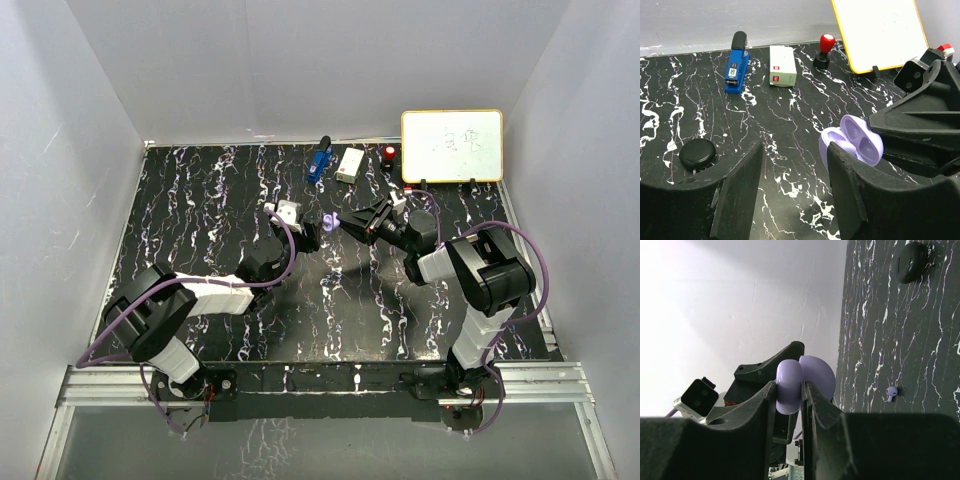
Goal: Insert the wireless bluetooth earbuds into the charging case
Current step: Place the earbud in the charging case.
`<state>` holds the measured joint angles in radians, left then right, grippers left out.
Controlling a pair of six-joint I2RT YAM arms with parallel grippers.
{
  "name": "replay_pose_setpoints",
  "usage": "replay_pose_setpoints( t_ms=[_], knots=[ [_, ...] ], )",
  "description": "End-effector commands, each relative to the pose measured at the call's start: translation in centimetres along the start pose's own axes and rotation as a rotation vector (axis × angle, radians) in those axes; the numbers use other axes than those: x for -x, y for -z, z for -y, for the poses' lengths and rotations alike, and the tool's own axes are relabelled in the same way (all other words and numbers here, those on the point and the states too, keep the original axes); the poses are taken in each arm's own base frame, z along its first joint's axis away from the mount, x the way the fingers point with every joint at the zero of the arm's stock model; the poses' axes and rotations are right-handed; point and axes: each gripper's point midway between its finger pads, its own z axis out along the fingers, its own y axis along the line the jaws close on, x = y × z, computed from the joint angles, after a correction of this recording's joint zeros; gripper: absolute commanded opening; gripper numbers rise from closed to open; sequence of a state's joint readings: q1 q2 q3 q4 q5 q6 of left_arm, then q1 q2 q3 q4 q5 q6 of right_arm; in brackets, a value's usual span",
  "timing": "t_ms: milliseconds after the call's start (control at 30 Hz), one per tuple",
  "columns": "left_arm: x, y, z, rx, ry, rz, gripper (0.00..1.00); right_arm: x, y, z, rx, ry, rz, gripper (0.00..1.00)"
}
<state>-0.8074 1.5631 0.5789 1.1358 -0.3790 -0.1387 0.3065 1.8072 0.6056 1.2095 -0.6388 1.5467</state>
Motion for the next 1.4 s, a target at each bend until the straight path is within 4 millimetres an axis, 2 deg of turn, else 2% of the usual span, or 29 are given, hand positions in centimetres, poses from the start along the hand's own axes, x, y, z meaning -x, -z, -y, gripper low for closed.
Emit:
replay_pose_setpoints(
  t_ms=[0,1367],
  knots=[
    [1.9,-0.6,0.5,-0.003,0.024,0.051,0.53,-0.1,-0.1,-1.7,0.072,0.055,-0.006,0.00],
    [2.9,-0.4,2.0,-0.075,0.079,0.068,0.52,-0.1,-0.1,-1.6,0.069,0.052,-0.005,0.00]
  ],
)
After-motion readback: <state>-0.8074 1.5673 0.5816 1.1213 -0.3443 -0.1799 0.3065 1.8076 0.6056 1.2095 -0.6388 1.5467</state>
